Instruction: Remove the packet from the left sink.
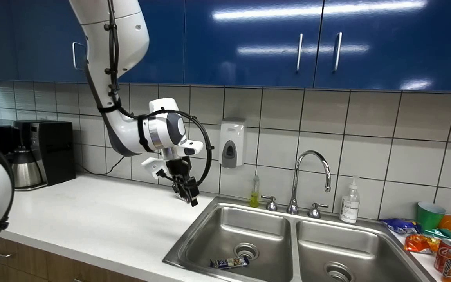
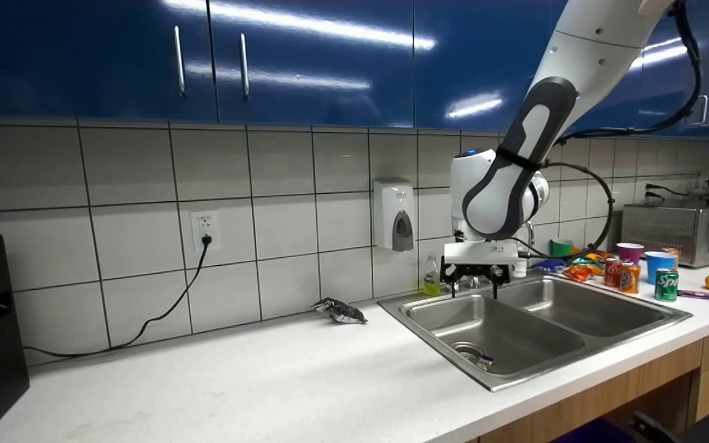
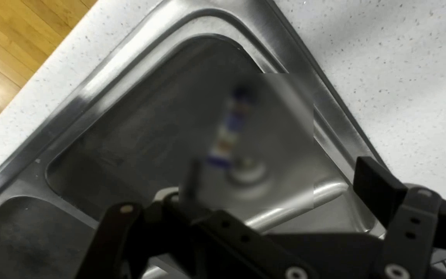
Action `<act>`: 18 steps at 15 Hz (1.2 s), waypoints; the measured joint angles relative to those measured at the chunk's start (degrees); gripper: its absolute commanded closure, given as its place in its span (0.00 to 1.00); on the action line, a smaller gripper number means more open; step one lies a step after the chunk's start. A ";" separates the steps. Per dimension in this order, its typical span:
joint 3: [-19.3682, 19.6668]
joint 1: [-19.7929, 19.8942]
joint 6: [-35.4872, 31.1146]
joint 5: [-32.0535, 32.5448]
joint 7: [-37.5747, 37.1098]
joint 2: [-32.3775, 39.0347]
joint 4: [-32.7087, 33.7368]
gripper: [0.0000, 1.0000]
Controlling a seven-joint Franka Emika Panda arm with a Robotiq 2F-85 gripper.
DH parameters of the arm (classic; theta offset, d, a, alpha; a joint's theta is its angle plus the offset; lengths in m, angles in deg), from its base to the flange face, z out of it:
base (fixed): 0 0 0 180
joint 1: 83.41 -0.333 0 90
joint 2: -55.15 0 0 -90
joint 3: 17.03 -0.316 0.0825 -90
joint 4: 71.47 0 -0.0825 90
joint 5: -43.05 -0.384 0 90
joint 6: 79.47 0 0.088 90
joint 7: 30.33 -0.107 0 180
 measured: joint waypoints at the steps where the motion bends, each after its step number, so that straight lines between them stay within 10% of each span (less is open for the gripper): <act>1: 1.00 -0.74 -0.38 0.00 -0.26 1.43 0.90 0.00; 18: 17.62 -13.05 -9.93 -6.34 -2.55 21.24 10.97 0.00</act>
